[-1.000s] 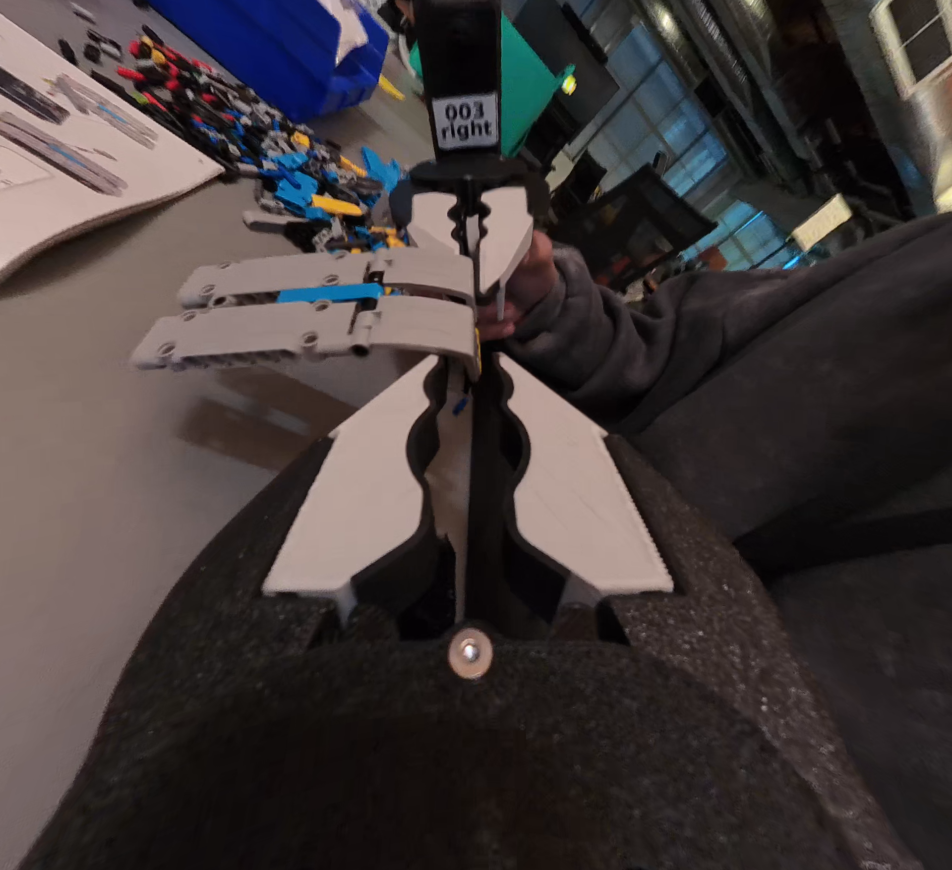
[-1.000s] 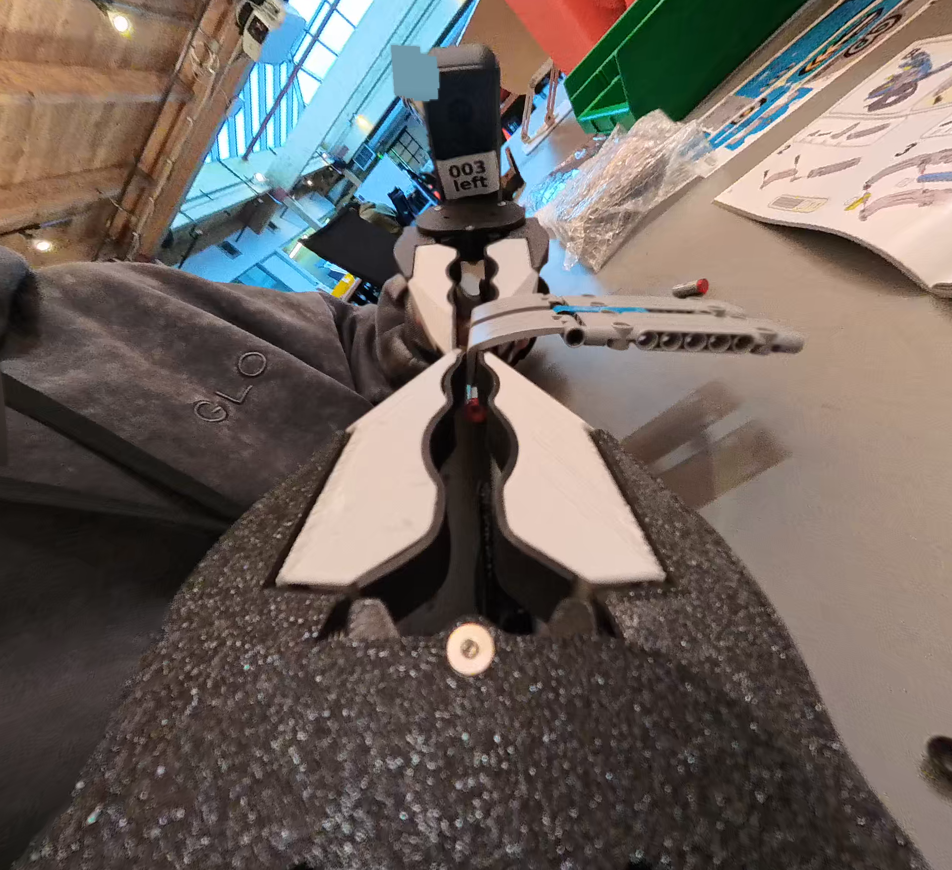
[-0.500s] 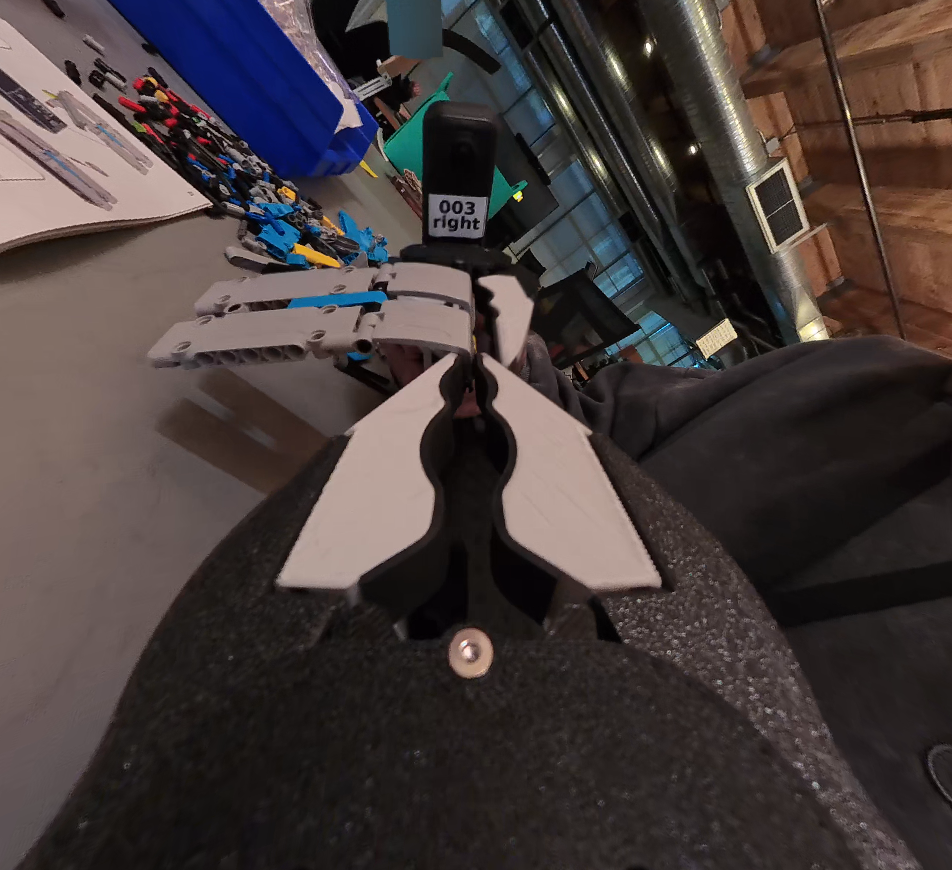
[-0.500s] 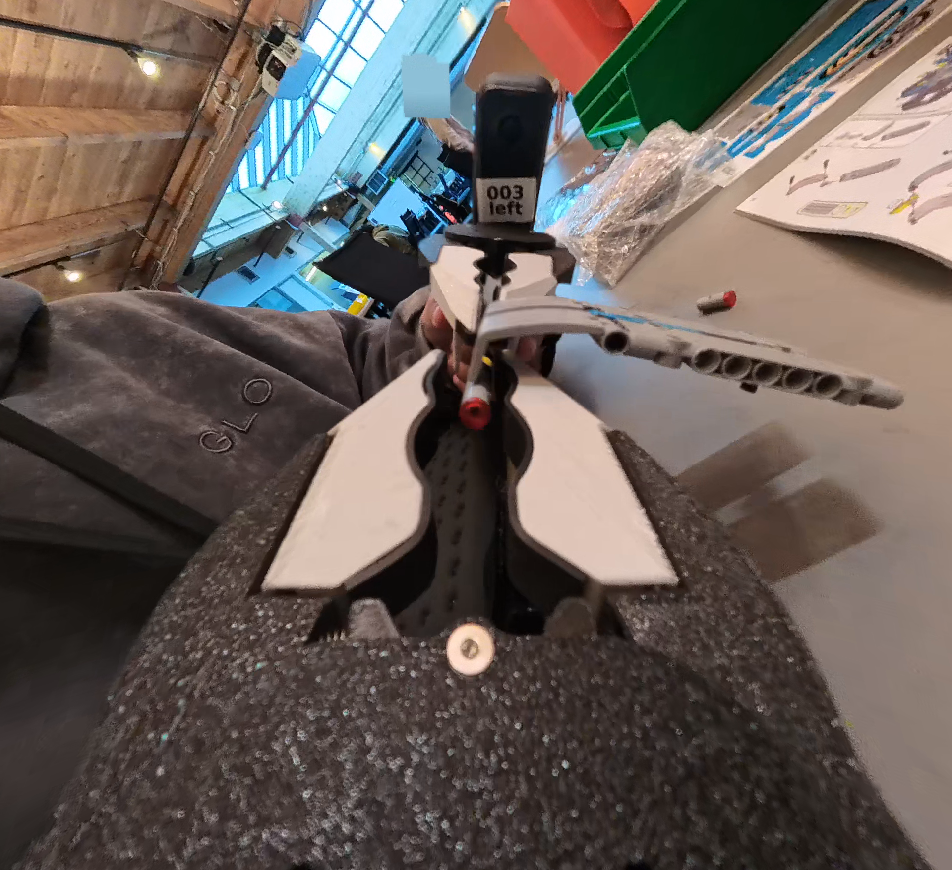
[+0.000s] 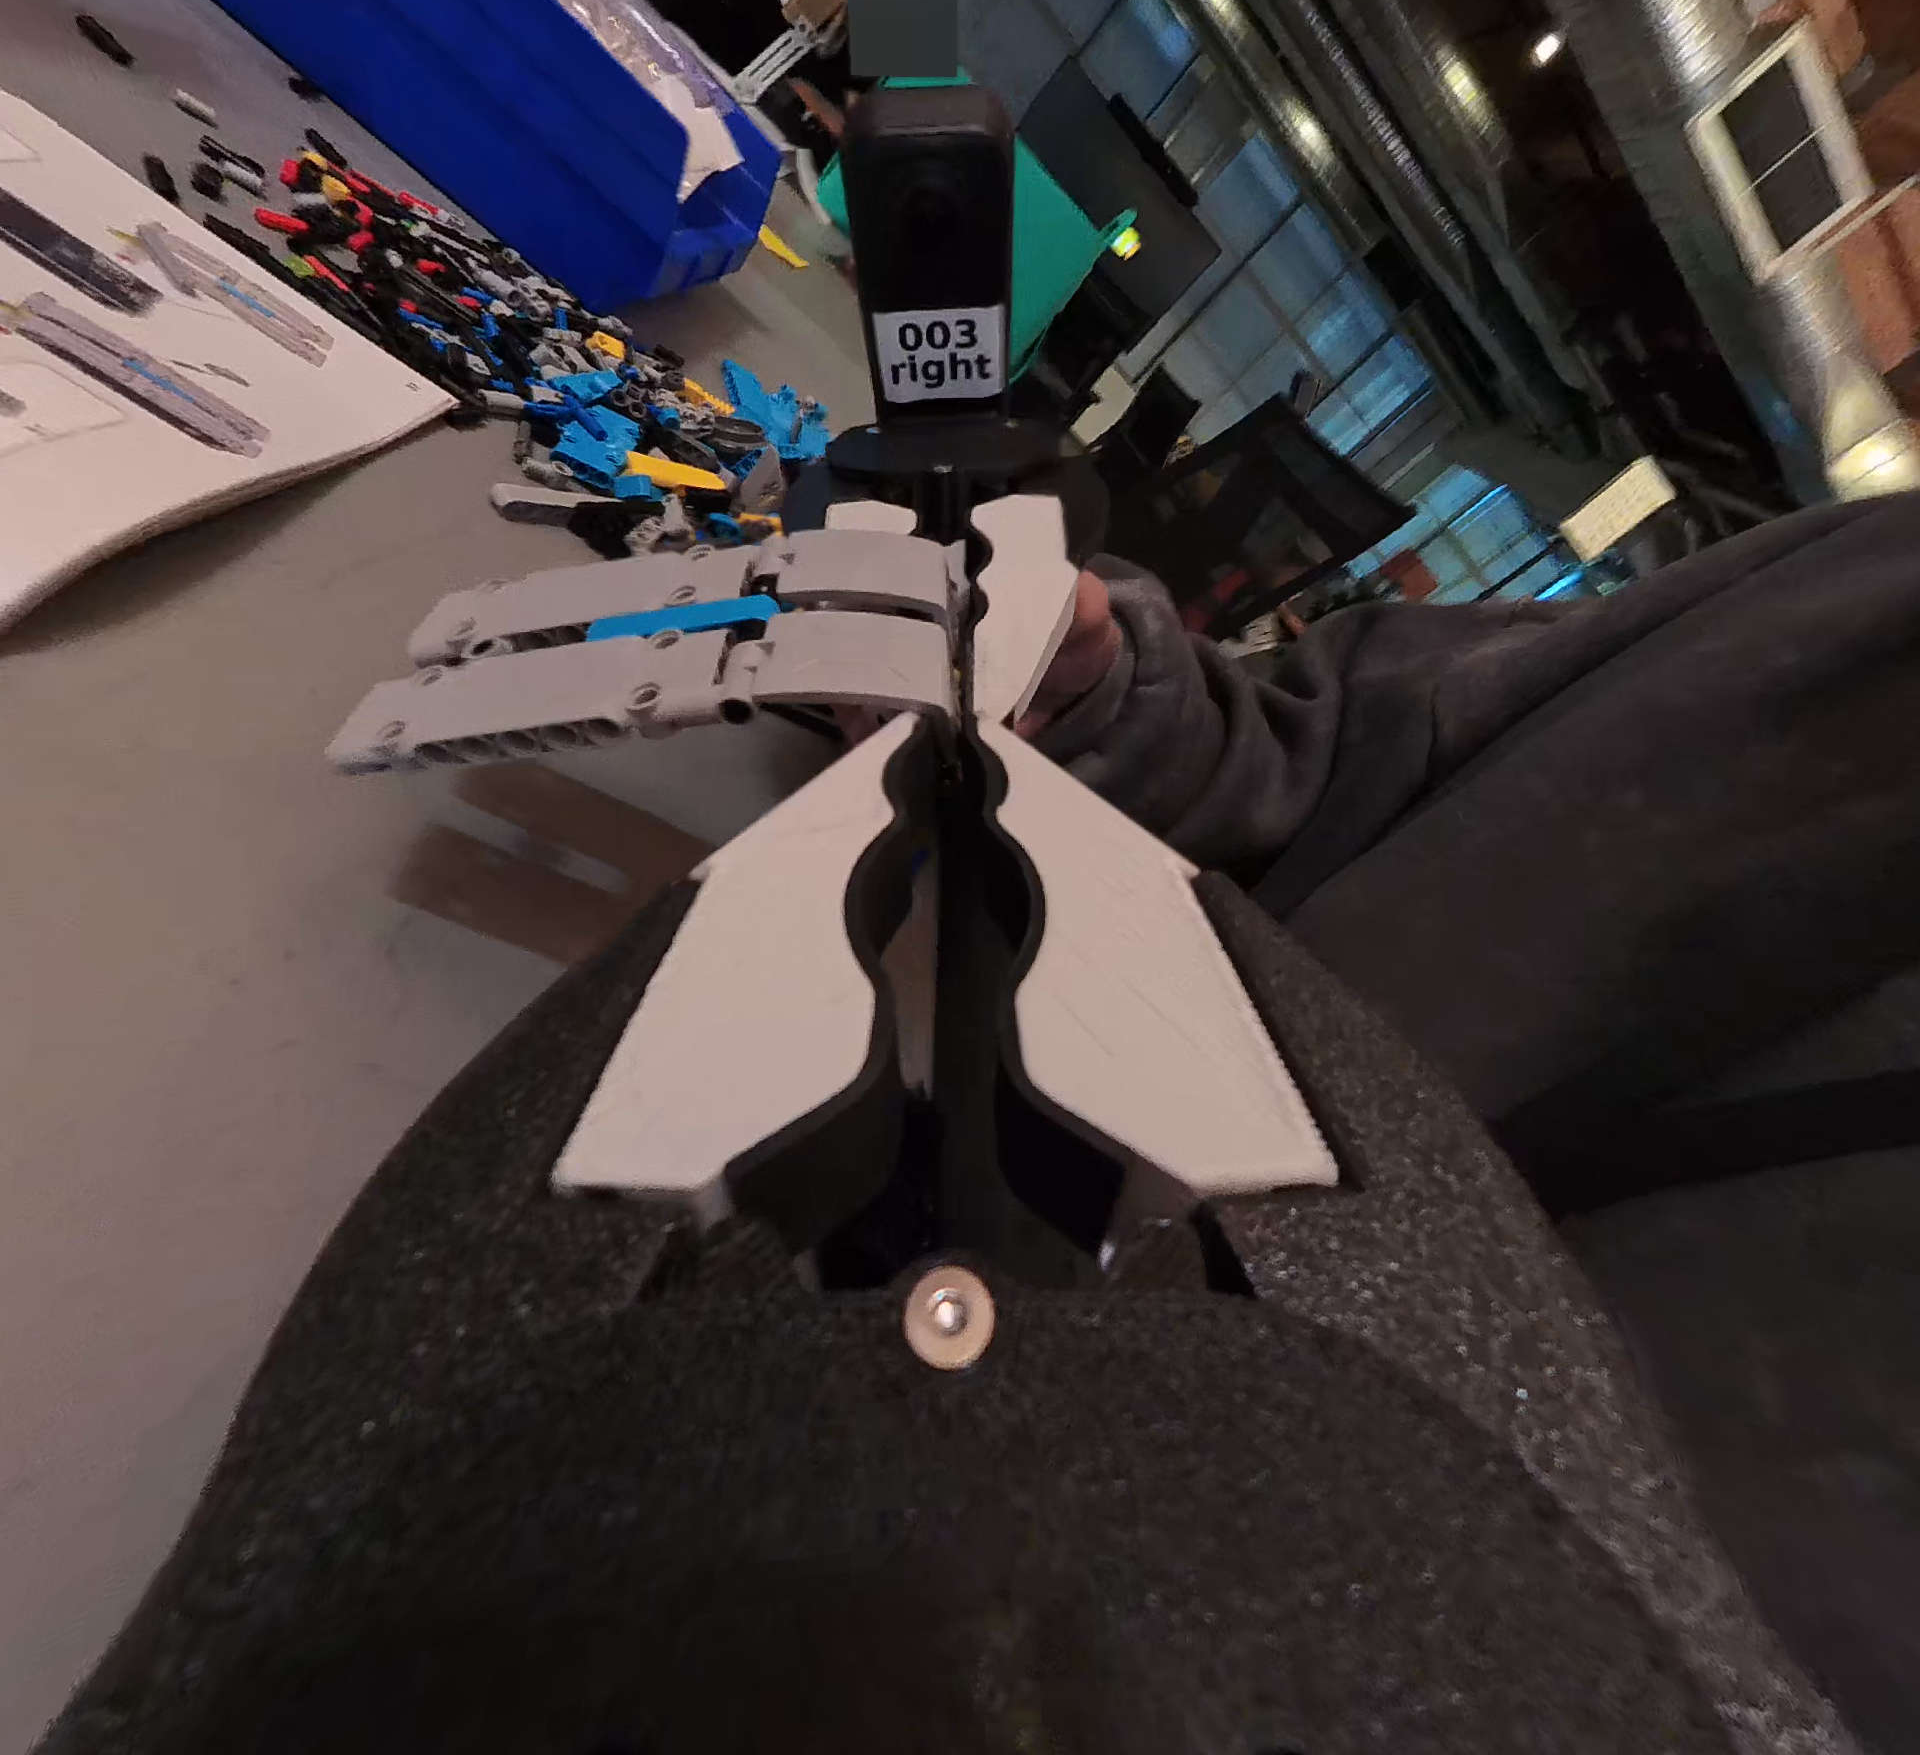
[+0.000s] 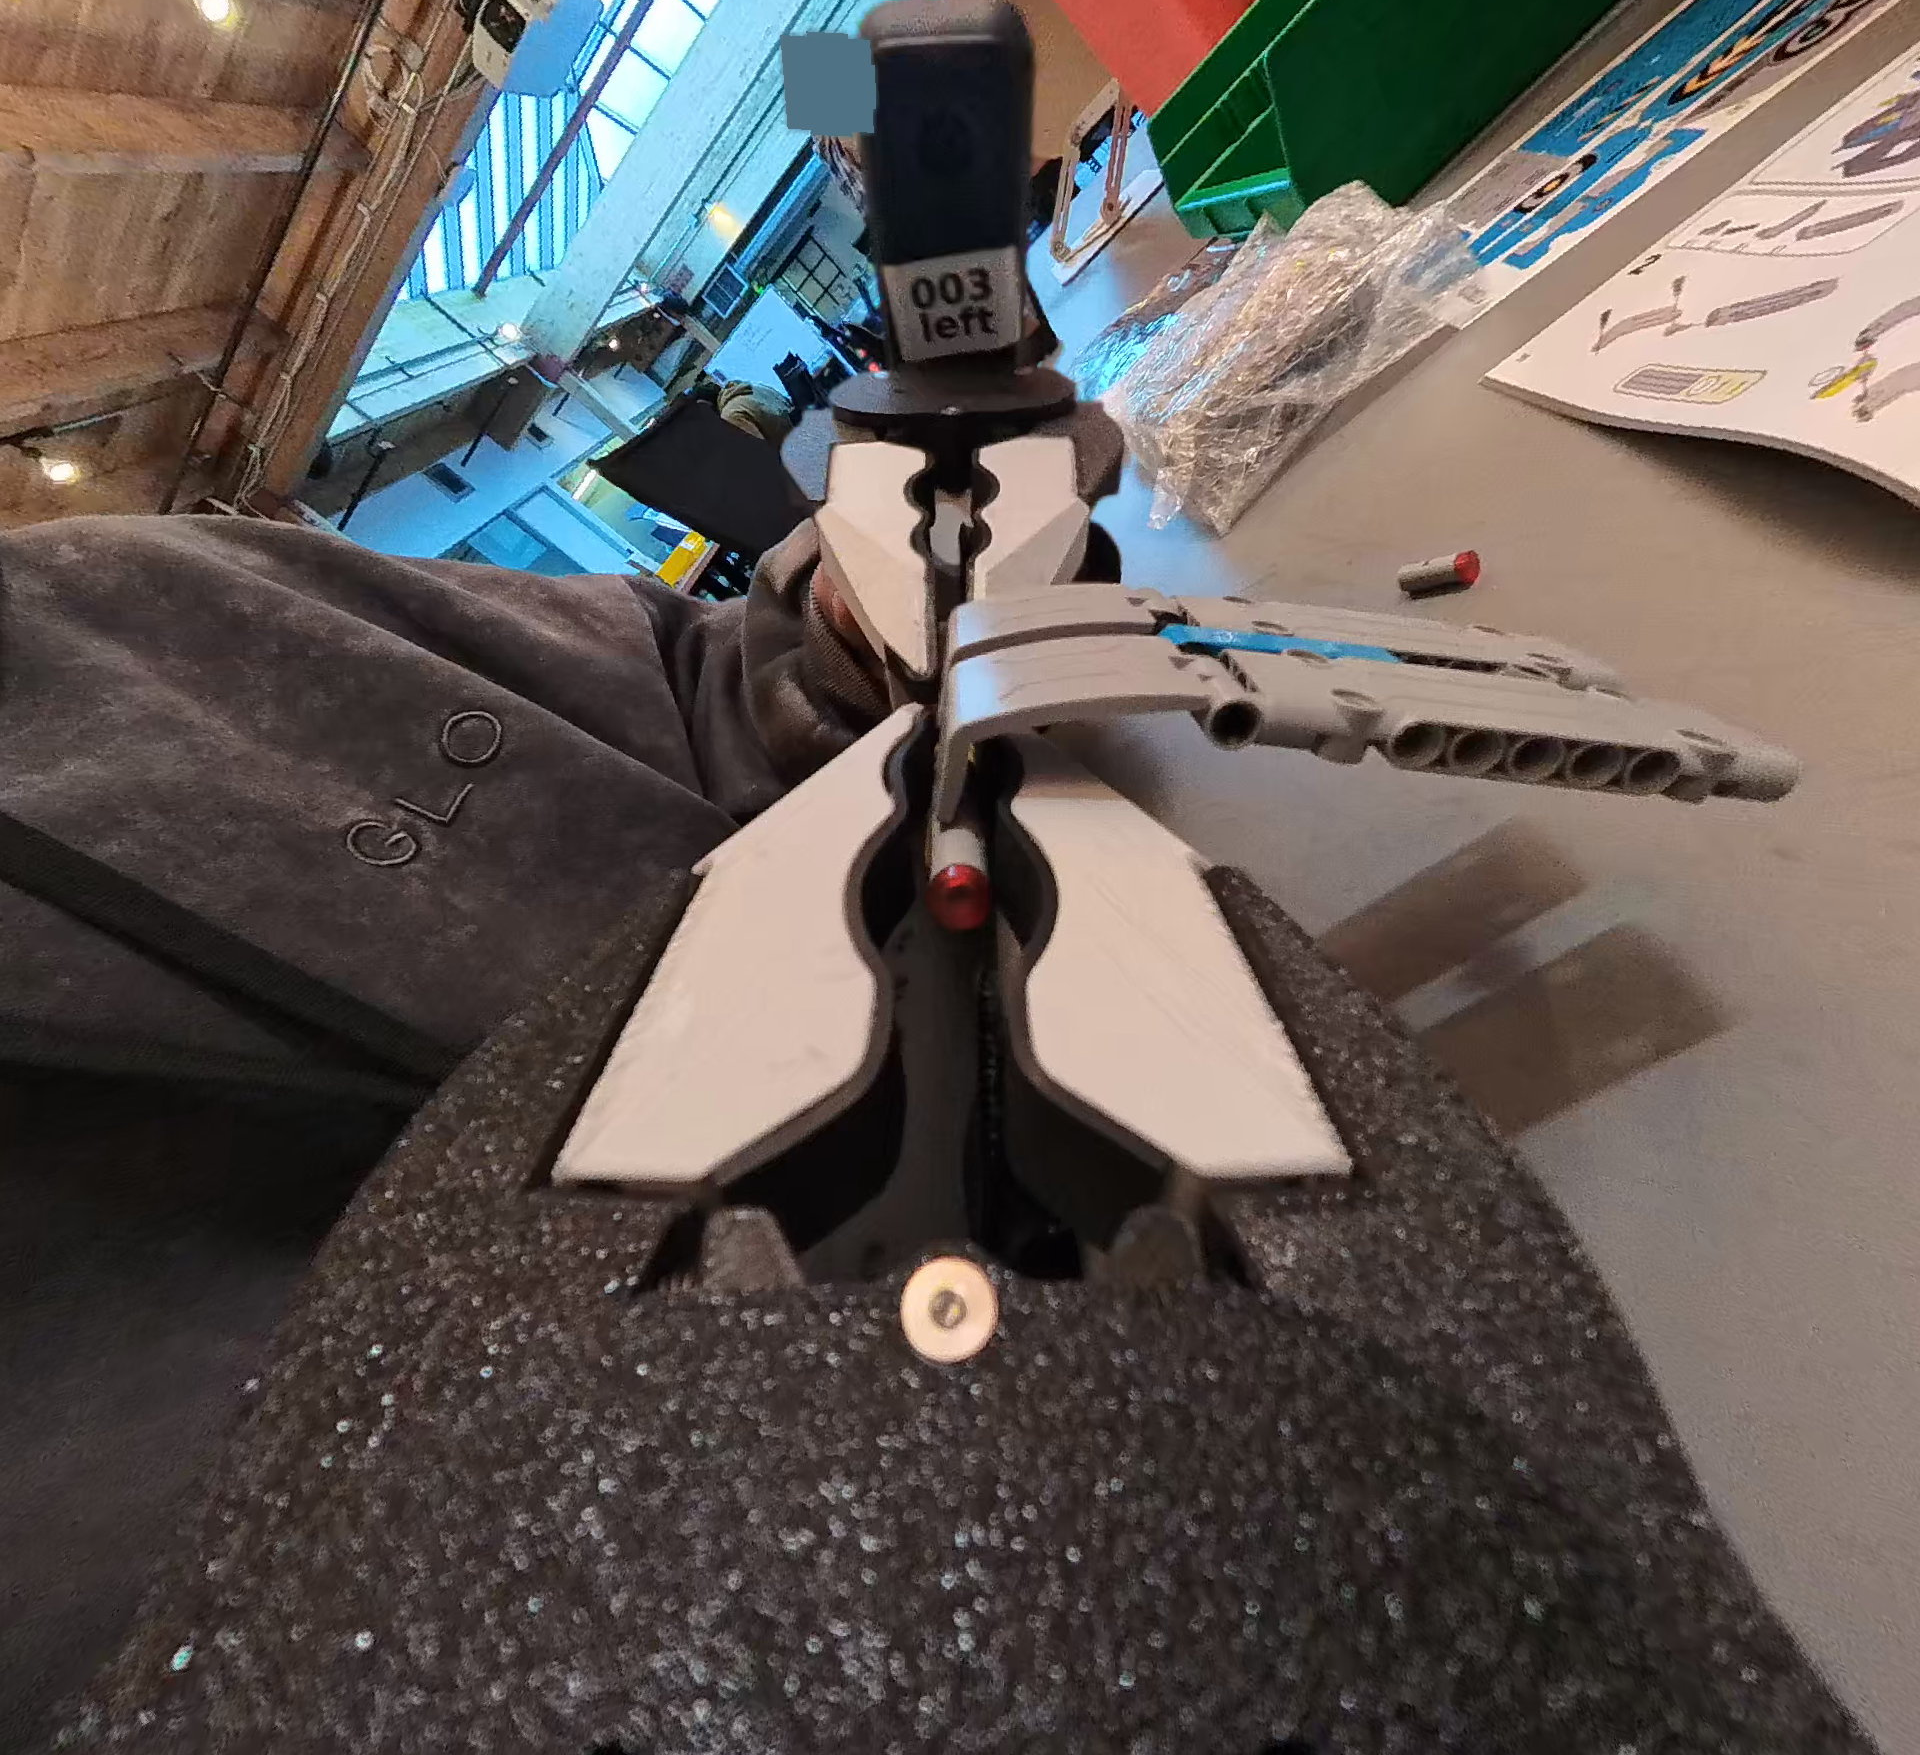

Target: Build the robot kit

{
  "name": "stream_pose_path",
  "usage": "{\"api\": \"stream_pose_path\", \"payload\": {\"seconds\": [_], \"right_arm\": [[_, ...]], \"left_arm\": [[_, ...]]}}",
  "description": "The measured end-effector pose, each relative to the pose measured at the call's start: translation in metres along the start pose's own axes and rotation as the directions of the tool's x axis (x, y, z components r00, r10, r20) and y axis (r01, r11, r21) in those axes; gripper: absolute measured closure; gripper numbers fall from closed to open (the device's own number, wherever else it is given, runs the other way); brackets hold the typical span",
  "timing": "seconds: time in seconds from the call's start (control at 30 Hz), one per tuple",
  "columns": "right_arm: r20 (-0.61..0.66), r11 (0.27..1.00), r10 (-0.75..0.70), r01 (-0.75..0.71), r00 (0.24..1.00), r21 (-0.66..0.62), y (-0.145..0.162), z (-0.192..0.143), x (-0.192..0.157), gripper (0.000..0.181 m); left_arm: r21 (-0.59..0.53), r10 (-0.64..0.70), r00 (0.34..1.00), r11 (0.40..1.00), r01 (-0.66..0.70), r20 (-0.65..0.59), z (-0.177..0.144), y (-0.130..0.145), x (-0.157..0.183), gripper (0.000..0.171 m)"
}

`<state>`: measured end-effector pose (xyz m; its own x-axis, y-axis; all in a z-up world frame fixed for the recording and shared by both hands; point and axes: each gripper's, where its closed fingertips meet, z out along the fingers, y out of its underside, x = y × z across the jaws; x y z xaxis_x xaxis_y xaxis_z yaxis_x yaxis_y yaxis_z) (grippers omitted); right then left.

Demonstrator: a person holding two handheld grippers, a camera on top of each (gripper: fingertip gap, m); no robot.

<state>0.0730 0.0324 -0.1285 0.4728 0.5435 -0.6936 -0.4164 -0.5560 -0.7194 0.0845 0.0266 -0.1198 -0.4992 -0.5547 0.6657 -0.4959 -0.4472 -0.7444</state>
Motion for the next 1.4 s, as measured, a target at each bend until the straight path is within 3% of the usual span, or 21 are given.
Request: {"api": "stream_pose_path", "payload": {"seconds": [0.07,0.17,0.3,0.6,0.7,0.87,0.97,1.07,1.2,1.3,1.4], "right_arm": [[-0.005,1.0,0.004,-0.003,1.0,0.013,-0.002,-0.002,0.002,0.176],[-0.023,0.999,-0.007,0.008,1.0,0.049,-0.008,-0.009,0.005,0.176],[-0.036,0.998,-0.005,0.007,0.999,0.064,-0.01,-0.012,0.009,0.176],[-0.107,0.995,-0.039,0.048,0.993,0.085,-0.015,-0.02,0.02,0.176],[-0.102,0.995,-0.037,0.046,0.994,0.089,-0.015,-0.021,0.019,0.176],[-0.084,0.996,-0.029,0.036,0.996,0.082,-0.014,-0.019,0.017,0.176],[-0.084,0.996,-0.028,0.035,0.996,0.082,-0.013,-0.019,0.017,0.176],[-0.079,0.995,-0.022,0.029,0.997,0.091,-0.015,-0.021,0.017,0.176],[-0.067,0.995,-0.015,0.022,0.998,0.102,-0.017,-0.022,0.016,0.176],[-0.056,0.995,-0.014,0.019,0.998,0.098,-0.016,-0.021,0.014,0.176],[-0.048,0.995,-0.018,0.023,0.999,0.098,-0.016,-0.022,0.012,0.176]], "left_arm": [[0.018,0.068,0.995,0.997,-0.069,0.074,-0.012,-0.008,-0.007,0.153],[0.064,0.14,0.967,0.986,-0.157,0.213,-0.046,-0.024,-0.025,0.15],[-0.212,0.328,0.788,0.944,-0.252,0.522,-0.08,-0.002,-0.075,0.149],[-0.418,0.36,0.618,0.907,-0.055,0.699,-0.098,0.019,-0.131,0.155],[-0.402,0.293,0.663,0.916,0.013,0.689,-0.095,0.034,-0.132,0.155],[-0.384,0.253,0.722,0.923,0.019,0.644,-0.079,0.038,-0.124,0.155],[-0.376,0.22,0.792,0.926,0.014,0.57,-0.059,0.042,-0.112,0.153],[-0.412,0.317,0.773,0.908,-0.078,0.55,-0.068,0.029,-0.112,0.149],[-0.546,0.614,0.703,0.749,-0.376,0.358,-0.087,0.013,-0.111,0.146],[-0.675,0.614,0.774,0.637,-0.372,0.153,-0.095,0.034,-0.111,0.146],[-0.784,0.673,0.734,0.506,-0.359,0.098,-0.1,0.034,-0.13,0.146]]}}
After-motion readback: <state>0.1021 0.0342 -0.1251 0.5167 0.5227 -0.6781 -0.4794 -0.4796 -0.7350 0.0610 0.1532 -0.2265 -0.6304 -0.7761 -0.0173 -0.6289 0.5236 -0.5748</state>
